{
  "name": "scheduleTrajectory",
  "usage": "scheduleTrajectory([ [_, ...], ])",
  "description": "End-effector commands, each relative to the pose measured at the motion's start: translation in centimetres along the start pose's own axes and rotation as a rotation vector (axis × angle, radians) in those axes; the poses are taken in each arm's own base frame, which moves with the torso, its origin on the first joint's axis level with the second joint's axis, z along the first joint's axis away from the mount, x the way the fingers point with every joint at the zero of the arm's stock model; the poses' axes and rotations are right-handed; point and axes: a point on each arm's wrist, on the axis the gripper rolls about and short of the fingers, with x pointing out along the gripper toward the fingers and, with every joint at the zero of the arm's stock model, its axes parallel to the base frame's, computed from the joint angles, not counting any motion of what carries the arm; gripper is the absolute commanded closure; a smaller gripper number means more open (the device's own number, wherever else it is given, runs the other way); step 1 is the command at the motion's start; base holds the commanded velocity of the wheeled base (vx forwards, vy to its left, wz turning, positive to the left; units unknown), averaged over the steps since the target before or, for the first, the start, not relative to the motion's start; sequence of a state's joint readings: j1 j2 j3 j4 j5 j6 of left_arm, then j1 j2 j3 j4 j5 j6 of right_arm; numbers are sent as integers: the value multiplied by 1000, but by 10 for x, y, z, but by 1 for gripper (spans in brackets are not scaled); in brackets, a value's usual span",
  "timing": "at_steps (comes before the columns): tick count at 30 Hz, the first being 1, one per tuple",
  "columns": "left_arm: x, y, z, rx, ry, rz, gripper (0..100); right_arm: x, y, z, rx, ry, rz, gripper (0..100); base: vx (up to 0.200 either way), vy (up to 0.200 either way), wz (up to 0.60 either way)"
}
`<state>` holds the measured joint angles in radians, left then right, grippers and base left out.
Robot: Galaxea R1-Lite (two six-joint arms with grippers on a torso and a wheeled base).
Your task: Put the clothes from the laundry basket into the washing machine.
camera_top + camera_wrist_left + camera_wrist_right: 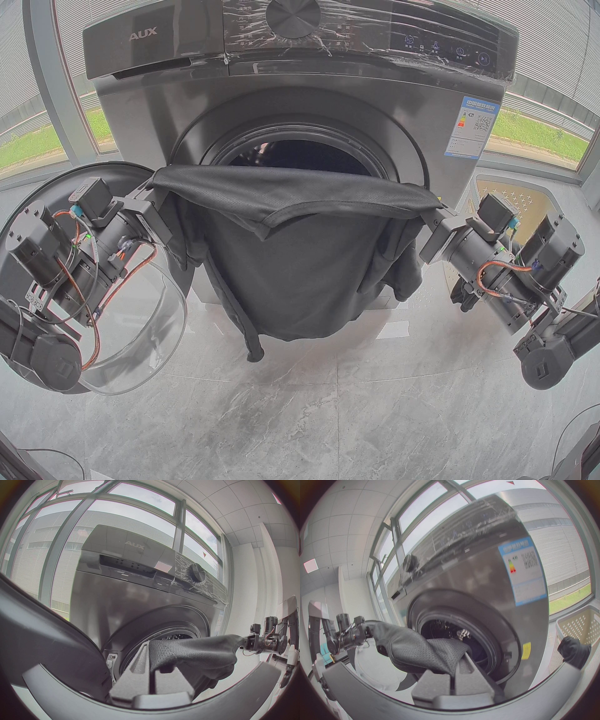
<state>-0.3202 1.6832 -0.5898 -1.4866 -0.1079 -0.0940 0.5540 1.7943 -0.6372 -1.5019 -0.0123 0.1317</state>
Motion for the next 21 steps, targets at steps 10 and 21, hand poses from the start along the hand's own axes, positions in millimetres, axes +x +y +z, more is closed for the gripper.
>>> scheduleTrajectory([
  [10, -5, 1, 2, 2, 1, 0, 100, 4, 3, 21, 2, -80, 6, 100, 0, 0, 0],
  [21, -5, -1, -3, 1, 19, -7, 100, 1, 4, 38, 0, -123, 7, 100, 0, 0, 0],
])
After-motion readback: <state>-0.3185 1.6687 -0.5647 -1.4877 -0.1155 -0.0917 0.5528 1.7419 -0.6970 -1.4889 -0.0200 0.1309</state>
